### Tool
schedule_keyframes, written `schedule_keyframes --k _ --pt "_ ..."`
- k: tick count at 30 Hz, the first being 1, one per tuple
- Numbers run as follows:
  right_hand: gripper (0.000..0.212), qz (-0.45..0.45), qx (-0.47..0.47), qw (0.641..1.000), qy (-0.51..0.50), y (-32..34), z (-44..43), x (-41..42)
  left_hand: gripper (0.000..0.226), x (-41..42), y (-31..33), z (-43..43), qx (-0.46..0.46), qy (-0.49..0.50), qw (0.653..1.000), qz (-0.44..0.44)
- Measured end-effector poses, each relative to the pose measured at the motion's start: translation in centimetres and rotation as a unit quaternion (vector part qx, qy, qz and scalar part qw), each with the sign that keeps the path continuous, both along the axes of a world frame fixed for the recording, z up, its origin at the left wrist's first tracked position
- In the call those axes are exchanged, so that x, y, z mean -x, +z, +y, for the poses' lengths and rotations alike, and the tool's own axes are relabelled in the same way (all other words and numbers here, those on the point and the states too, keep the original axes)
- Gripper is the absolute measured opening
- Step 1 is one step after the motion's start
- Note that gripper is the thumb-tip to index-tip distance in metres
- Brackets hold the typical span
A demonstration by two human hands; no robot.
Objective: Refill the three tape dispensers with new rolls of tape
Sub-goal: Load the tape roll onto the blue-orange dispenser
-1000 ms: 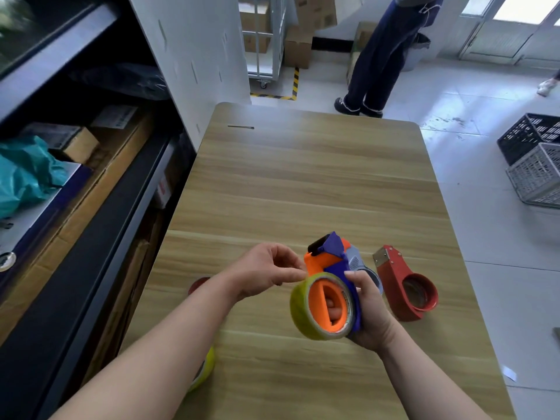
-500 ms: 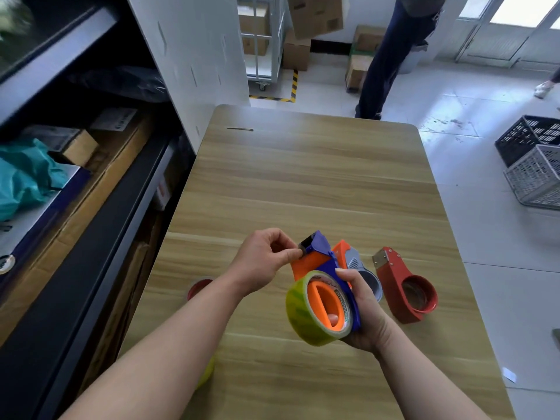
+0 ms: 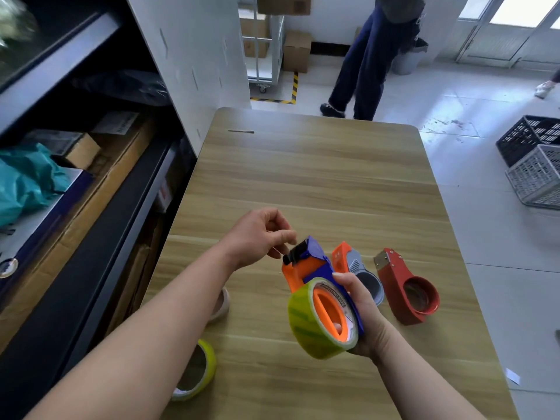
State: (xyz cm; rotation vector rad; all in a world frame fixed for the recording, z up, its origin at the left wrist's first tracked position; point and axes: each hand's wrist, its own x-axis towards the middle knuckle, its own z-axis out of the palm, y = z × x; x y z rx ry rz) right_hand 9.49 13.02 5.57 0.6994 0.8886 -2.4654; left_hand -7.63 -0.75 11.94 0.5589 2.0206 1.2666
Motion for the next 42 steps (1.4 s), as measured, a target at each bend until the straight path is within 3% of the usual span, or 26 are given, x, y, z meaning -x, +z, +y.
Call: schedule_keyframes --k 4,10,16,23,27,32,34,37,42 --pt "0.058 0.000 0.015 1.000 0.002 0.2 0.5 0.0 0.007 0.1 -0.1 -0.2 -0.013 -0.010 1.000 -0.009" --pt "0.052 0.009 0.074 0.997 -0.021 0.5 0.7 0.2 0.012 -1.1 -0.8 0.2 -0.078 0.009 0.996 0.047" --pt "0.054 0.018 0.081 0.996 -0.026 0.2 1.3 0.3 0.022 -2.7 -1.0 1.1 -0.116 0.032 0.978 0.170" --pt "0.064 0.027 0.142 0.988 -0.052 0.7 1.6 0.5 0.013 -2.6 -1.1 1.4 -0.145 0.023 0.956 0.255" --pt "0.067 0.021 0.173 0.983 -0.062 1.1 1.7 0.5 0.014 -2.2 -1.8 0.6 -0.151 0.036 0.952 0.265" --pt "0.065 0.023 0.136 0.989 -0.054 1.3 1.7 0.7 0.005 -1.8 -2.5 -0.2 -0.141 0.029 0.951 0.274" --pt "0.058 0.020 0.132 0.990 -0.052 1.1 1.6 0.7 0.007 -1.7 -2.3 -0.2 -0.126 0.039 0.967 0.217" --pt "0.047 0.022 0.110 0.993 -0.027 1.4 1.8 0.5 0.009 -1.0 -1.7 -0.2 -0.119 0.065 0.989 0.054" --pt "0.044 -0.003 -0.094 0.993 0.073 3.2 2.1 0.6 0.004 0.5 -0.7 -0.8 -0.072 0.033 0.997 -0.023"
